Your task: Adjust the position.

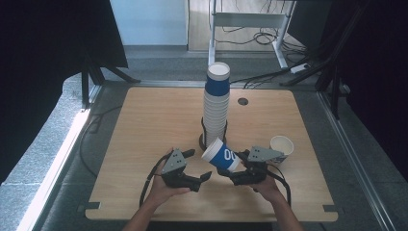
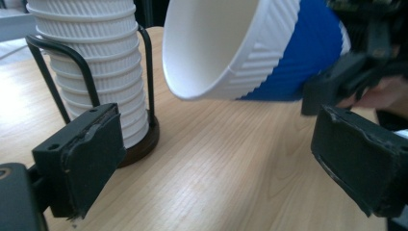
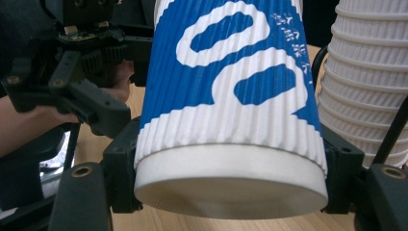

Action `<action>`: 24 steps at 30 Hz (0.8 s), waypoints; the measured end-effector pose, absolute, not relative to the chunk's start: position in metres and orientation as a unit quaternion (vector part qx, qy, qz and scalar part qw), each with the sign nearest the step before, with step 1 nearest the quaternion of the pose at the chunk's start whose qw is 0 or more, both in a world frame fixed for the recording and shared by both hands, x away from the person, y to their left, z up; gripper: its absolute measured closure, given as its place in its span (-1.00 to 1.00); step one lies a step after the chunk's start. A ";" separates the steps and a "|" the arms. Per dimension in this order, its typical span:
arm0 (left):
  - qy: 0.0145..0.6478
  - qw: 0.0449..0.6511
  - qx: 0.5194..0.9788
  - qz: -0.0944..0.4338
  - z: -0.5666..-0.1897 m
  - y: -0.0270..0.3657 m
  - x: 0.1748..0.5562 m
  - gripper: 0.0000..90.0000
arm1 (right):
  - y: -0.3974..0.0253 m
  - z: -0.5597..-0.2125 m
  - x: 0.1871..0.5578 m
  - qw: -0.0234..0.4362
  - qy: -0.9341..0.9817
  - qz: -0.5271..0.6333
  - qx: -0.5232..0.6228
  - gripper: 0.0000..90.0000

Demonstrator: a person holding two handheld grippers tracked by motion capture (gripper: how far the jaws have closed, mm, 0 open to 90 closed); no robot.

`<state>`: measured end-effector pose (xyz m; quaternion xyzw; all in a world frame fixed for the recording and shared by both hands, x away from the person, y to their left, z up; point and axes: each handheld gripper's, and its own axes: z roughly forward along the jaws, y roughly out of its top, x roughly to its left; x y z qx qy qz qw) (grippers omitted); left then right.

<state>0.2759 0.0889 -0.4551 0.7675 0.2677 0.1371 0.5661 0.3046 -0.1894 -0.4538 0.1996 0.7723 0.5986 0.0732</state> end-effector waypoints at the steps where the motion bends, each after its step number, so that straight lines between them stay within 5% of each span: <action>1: 0.268 0.569 0.766 0.132 -0.455 0.089 0.276 -0.90 | -0.190 -0.456 0.304 0.075 0.769 0.602 0.199 -0.36; 24: 0.298 0.639 0.709 -0.002 -0.454 0.087 0.293 -0.92 | -0.176 -0.473 0.291 0.101 0.733 0.645 0.193 -0.36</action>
